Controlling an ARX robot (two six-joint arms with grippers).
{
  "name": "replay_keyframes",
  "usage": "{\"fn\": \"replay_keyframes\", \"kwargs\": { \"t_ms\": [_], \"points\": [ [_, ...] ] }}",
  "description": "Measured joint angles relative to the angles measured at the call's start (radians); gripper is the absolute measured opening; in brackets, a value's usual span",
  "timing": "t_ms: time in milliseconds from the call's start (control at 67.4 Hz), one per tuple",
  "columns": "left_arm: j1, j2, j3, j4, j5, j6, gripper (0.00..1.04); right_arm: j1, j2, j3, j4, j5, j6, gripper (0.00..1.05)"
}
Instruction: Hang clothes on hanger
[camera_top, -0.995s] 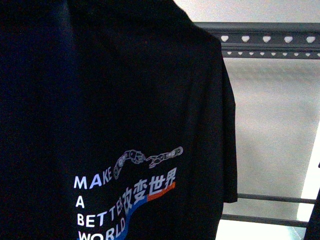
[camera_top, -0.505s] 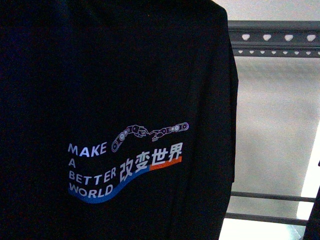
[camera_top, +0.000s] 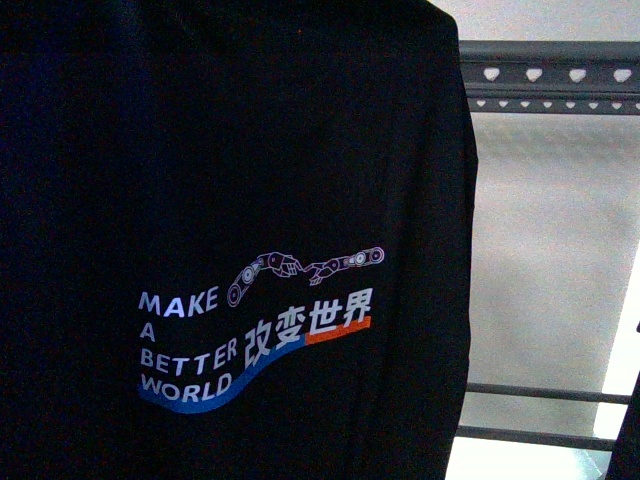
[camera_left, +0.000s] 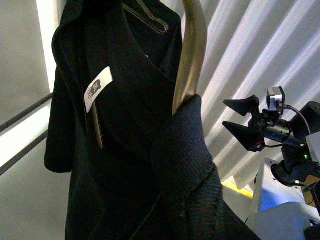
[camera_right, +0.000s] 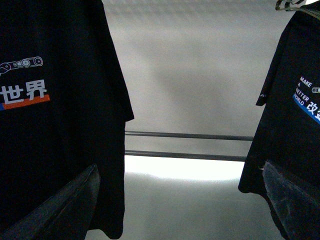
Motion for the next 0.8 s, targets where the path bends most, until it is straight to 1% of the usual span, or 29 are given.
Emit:
{"fn": "replay_keyframes", "kwargs": {
  "t_ms": [297,445,534,713,757,802],
  "points": [
    [-0.001,0.0,0.002,-0.039,-0.008,0.011,0.05,0.0,0.0,0.0,0.0,0.0,0.0,0.97],
    [-0.002,0.0,-0.002,-0.013,-0.016,0.018,0.05,0.0,0.0,0.0,0.0,0.0,0.0,0.97],
    [-0.003,0.002,-0.002,-0.03,-0.032,0.028,0.05,0.0,0.0,0.0,0.0,0.0,0.0,0.97],
    [-0.003,0.004,-0.003,-0.045,-0.102,0.025,0.05,0.0,0.0,0.0,0.0,0.0,0.0,0.97],
    [-0.002,0.004,-0.004,-0.04,-0.097,0.032,0.05,0.0,0.0,0.0,0.0,0.0,0.0,0.97],
    [-0.002,0.003,-0.016,0.004,-0.075,0.043,0.05,0.0,0.0,0.0,0.0,0.0,0.0,0.97]
  ]
}}
